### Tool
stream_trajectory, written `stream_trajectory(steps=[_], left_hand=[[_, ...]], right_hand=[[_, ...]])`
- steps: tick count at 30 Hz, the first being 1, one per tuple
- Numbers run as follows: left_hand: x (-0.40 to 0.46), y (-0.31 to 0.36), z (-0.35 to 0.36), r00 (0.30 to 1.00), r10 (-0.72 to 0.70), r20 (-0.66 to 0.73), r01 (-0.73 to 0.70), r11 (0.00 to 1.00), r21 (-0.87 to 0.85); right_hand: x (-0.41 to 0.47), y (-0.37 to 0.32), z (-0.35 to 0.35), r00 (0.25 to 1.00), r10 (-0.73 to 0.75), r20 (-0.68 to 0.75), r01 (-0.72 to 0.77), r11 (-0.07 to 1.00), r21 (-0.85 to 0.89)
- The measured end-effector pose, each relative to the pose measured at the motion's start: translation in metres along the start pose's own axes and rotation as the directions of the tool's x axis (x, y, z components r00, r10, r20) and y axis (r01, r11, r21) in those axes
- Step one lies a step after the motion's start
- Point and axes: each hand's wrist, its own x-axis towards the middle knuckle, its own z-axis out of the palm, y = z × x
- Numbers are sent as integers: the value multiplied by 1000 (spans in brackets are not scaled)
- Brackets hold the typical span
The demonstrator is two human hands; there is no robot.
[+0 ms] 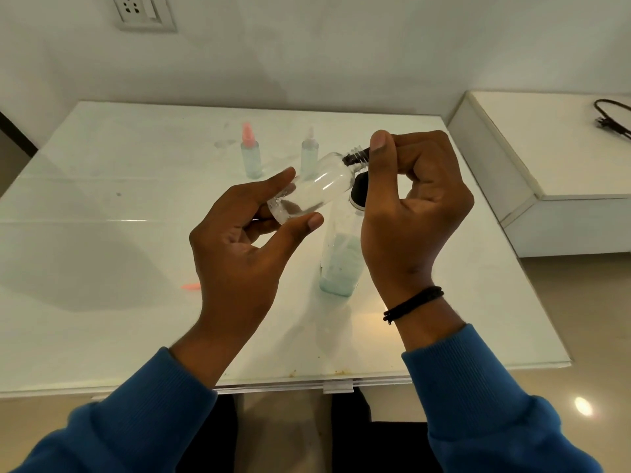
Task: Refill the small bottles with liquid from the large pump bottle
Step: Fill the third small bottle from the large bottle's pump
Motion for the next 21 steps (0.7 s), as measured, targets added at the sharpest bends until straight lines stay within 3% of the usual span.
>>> stream_trajectory(steps=[21], left_hand=[[-1,0,0,1000,-5,5,5,1000,-13]], right_hand=[[1,-3,1,1000,15,8,-15,1000,-15]])
